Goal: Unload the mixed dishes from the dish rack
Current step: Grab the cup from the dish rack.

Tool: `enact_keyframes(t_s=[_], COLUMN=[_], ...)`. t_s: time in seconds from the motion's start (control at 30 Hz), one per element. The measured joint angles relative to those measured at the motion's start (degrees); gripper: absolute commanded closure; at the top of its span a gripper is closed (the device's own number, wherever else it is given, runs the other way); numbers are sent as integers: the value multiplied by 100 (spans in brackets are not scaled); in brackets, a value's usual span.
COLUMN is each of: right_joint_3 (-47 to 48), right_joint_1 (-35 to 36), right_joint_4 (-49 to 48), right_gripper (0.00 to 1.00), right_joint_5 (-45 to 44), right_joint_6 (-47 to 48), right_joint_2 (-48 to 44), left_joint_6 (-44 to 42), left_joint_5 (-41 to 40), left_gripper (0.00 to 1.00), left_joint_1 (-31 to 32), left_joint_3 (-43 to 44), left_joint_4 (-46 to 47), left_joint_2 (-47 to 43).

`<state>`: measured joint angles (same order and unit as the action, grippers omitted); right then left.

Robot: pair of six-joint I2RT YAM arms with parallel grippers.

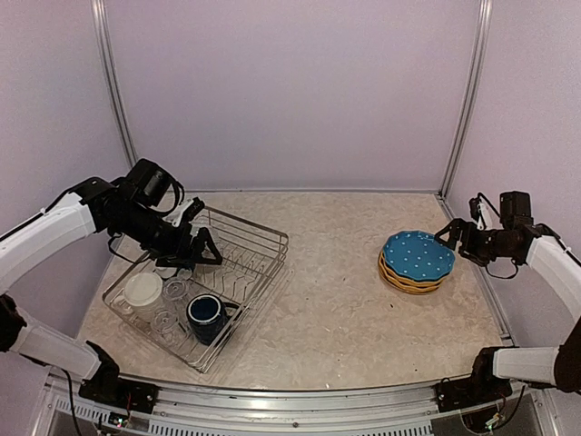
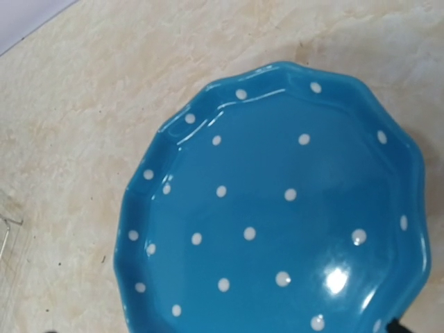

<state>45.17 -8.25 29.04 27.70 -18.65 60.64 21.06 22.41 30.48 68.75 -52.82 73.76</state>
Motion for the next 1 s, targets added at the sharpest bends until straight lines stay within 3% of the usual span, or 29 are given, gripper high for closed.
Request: enact_keyframes(t_s=[0.37,1.0], right_joint_3=[2,94], right_joint_1=[37,101], right_joint_4=[72,251], right_gripper=[0,0], right_joint_5=[-17,-37], right_joint_6=[-28,-74], right_joint_2=[-131,-415], left_joint_6=[-391,-415], left_joint_5=[-385,-1399], left_gripper=[1,1], left_joint_1=[793,1202], left_joint_3=[-101,-219], left_joint_4=[-560,-960], left_joint_2=[555,1156])
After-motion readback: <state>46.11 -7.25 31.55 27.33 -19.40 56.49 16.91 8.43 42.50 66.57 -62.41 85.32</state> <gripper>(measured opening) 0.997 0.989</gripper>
